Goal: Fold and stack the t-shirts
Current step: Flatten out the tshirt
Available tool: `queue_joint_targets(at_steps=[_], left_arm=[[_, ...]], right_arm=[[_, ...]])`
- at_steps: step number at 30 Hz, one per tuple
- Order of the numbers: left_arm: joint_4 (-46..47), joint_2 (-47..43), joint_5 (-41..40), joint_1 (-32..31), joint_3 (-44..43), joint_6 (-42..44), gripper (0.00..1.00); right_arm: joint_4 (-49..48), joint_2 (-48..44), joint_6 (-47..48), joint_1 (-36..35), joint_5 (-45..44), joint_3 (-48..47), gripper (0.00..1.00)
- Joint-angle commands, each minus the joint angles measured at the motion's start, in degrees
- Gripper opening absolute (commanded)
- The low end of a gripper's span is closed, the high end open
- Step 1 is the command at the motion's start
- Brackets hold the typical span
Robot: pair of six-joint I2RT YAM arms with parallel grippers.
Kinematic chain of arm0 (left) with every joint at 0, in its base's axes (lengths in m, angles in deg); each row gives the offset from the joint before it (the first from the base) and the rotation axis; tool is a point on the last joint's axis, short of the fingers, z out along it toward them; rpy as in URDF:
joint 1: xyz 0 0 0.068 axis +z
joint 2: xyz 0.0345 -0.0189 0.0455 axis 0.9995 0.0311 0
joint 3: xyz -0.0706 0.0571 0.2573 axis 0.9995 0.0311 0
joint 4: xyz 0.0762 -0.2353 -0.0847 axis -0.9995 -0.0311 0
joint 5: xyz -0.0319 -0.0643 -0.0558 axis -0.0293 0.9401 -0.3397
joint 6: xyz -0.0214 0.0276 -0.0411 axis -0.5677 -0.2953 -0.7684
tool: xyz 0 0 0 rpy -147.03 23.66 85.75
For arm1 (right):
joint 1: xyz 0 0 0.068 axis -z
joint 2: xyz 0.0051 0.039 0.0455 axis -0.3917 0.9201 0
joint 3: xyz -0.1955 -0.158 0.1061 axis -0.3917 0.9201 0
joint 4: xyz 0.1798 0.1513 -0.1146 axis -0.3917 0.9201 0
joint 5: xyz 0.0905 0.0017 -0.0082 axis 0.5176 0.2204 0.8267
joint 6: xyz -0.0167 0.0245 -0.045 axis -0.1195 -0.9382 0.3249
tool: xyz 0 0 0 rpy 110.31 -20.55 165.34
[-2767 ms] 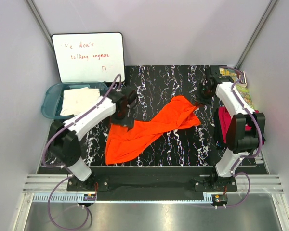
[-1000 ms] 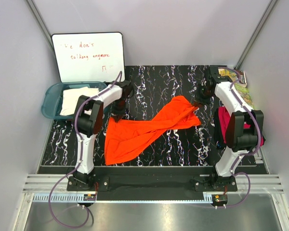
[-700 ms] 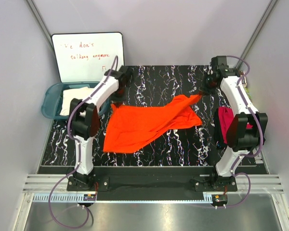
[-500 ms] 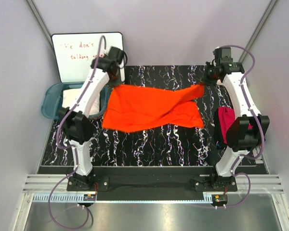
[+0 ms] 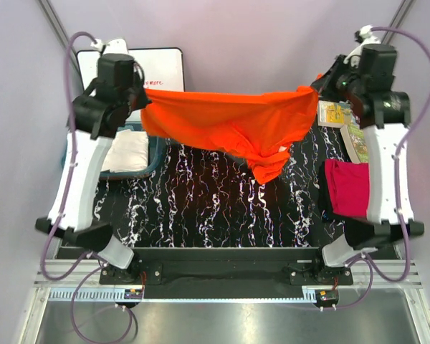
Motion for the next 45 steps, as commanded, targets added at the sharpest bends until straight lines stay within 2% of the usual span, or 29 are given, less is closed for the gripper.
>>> queue_joint_targets(at_steps=[1, 6, 13, 17, 21, 29, 34, 39, 41, 45], left_arm=[[7.01, -11.49, -2.57, -1.83, 5.38, 4.08, 0.0], [10.09, -21.0, -2.13, -6.3, 13.46, 4.44, 0.0], [10.79, -31.29, -1.78, -10.09, 17.96, 4.43, 0.0], [10.62, -30.6, -3.97, -10.18, 17.17, 5.84, 0.0], [8.52, -22.63, -5.29, -10.09, 16.55, 6.28, 0.0], [9.91, -4.17, 4.46, -1.57, 18.66, 5.05, 0.0], [11.93, 7.35, 8.23, 2.55, 16.21, 7.33, 0.0], [11.15, 24.31, 9.21, 4.5, 6.65, 8.56, 0.0], [9.48, 30.8, 9.21, 5.29, 2.42, 8.83, 0.0], [7.55, 36.72, 9.73, 6.78, -7.07, 9.27, 0.0]], right_arm=[[-1.07, -9.6, 3.18, -0.46, 2.04, -3.15, 0.0], [-2.3, -21.29, 4.24, -0.55, 3.53, -0.17, 0.0], [-1.25, -33.51, 3.45, -0.64, 2.66, 3.35, 0.0], [-1.07, -34.05, 3.01, -0.55, 1.25, 5.72, 0.0], [-3.09, -30.98, 2.92, -0.55, -0.95, 10.37, 0.0], [-14.24, -16.84, 2.57, -0.64, -4.38, 21.89, 0.0], [-20.23, 0.55, 3.97, -0.46, -4.82, 23.48, 0.0], [-20.33, 22.58, 4.51, -0.29, -5.61, 14.2, 0.0], [-19.54, 27.89, 3.54, -0.11, -5.17, 9.88, 0.0], [-16.64, 36.59, 2.22, -0.03, -4.73, -1.36, 0.0]])
